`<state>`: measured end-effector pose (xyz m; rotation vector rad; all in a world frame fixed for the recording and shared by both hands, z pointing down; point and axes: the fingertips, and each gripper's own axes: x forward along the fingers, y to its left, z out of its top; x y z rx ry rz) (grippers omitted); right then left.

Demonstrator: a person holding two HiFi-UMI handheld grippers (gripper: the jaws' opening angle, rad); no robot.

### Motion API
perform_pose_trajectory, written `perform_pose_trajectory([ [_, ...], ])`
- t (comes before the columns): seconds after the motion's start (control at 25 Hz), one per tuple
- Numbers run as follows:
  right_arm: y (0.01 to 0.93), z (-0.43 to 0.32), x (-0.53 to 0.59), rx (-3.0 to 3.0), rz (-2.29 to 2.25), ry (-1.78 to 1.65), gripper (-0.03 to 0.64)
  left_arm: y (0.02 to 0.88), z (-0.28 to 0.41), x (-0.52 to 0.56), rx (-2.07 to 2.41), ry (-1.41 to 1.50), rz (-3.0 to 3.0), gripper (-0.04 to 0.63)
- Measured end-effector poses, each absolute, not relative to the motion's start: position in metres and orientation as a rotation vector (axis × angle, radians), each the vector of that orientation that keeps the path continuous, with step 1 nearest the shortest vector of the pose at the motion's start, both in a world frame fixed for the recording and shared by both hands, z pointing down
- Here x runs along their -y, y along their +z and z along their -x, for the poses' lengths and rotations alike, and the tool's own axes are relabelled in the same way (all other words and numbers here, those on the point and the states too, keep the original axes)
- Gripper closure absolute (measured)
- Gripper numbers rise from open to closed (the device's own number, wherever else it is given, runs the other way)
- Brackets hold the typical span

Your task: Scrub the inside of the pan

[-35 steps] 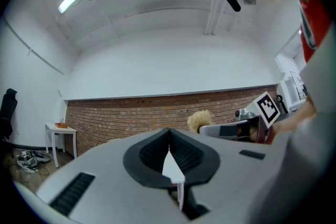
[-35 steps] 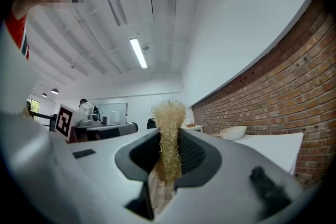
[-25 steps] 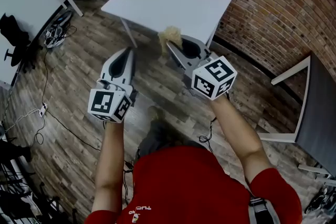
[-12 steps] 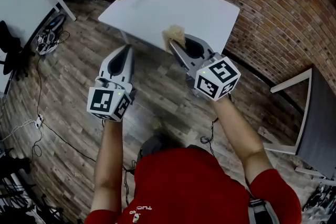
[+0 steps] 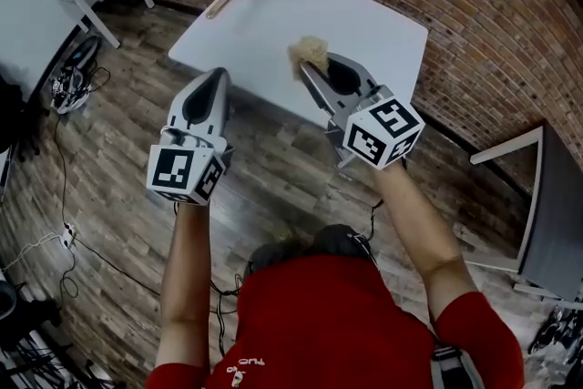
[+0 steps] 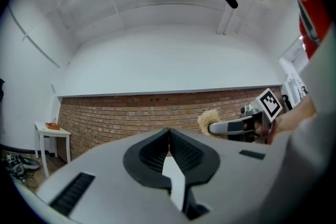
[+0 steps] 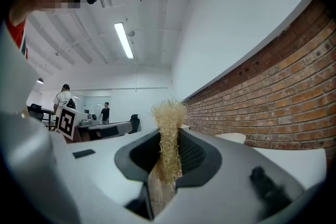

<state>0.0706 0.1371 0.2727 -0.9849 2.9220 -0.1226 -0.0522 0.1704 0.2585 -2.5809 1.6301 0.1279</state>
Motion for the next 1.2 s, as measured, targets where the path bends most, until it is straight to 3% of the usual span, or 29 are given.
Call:
perform_pose_trajectory([
  [0.6,0.285,-0.035,-0.025,-2.945,1.007,-0.126,0.529,0.270,0.099,-0.063,-1.680,0.156,2.579,0.581],
  [1.2,0.288,-0.020,0.190,-2.969,1.009,-0.106,0.529,0.275,0.123,0.145,-1.700,0.093,2.552,0.581],
])
